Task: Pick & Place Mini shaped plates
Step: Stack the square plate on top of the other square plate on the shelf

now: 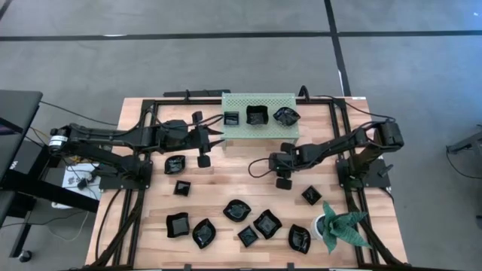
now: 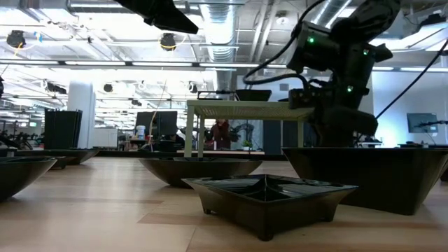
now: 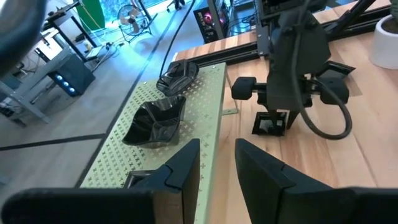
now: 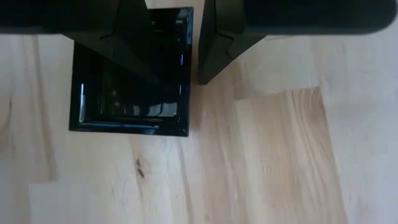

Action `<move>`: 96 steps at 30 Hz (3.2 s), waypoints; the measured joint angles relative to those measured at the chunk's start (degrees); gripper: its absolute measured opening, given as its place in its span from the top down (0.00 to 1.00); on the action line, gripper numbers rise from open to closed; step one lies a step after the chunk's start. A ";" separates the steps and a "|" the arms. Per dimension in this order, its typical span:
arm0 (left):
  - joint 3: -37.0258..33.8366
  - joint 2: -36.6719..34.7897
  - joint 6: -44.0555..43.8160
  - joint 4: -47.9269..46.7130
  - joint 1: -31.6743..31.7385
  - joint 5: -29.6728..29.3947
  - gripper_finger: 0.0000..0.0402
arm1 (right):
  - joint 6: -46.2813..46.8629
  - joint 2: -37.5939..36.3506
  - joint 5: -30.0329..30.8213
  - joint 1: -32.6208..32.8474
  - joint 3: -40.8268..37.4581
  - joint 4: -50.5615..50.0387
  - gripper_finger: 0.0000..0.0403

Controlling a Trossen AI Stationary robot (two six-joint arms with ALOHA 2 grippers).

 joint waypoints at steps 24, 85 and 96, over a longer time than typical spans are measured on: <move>-3.38 1.62 -12.42 0.53 -3.21 17.67 0.74 | -0.92 -1.63 -0.53 0.29 7.90 -4.08 0.99; -7.34 25.14 1.25 27.23 -8.86 15.04 0.74 | -19.11 -1.70 -12.51 6.45 15.49 10.48 0.99; -7.32 25.57 1.48 27.10 -8.79 14.95 0.86 | -19.11 -1.70 -12.34 5.01 15.46 11.02 0.99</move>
